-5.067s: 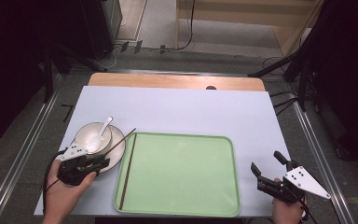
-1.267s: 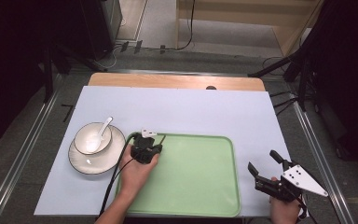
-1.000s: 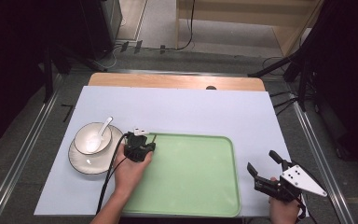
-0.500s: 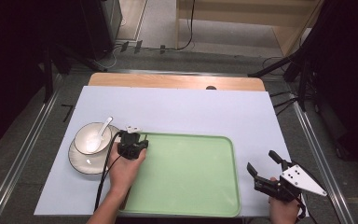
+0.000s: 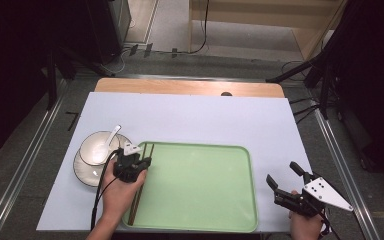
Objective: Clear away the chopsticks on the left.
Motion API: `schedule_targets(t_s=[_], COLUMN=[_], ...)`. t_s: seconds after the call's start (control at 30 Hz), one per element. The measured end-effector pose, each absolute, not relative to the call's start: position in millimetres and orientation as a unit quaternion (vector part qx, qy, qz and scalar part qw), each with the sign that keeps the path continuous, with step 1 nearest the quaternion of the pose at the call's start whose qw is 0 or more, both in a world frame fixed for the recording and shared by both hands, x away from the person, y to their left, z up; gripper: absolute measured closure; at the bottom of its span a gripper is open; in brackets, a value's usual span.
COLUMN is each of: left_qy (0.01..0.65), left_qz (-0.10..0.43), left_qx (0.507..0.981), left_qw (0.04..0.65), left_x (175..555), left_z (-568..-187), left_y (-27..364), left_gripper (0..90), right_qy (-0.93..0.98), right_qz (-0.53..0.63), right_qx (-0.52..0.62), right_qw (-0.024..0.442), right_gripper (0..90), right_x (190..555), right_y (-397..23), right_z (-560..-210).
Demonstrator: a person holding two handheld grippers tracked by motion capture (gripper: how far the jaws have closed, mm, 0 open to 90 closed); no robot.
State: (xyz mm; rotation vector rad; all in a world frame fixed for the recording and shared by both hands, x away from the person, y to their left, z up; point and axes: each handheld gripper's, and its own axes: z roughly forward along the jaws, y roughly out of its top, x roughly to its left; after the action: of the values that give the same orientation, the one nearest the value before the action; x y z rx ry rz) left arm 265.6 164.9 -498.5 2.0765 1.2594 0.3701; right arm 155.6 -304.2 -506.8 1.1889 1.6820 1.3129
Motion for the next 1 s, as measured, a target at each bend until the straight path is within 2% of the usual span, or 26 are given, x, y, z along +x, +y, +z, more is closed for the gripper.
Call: schedule_targets(t_s=[0.33, 1.0], left_qy=[0.473, 0.464], left_qz=[0.15, 0.115], left_qx=[0.801, 0.81], left_qw=[0.334, 0.34], left_x=[217.1, 195.3], left_z=[-507.2, -515.8], left_y=[189.5, 188.6], left_gripper=[90.0, 90.0], right_qy=[0.644, 0.643], right_qz=[0.503, 0.504], right_qx=[0.462, 0.464], right_qw=[0.344, 0.342], right_gripper=[13.3, 13.3], right_x=[154.0, 154.0], right_y=[-305.0, -305.6], right_z=[-506.9, -508.0])
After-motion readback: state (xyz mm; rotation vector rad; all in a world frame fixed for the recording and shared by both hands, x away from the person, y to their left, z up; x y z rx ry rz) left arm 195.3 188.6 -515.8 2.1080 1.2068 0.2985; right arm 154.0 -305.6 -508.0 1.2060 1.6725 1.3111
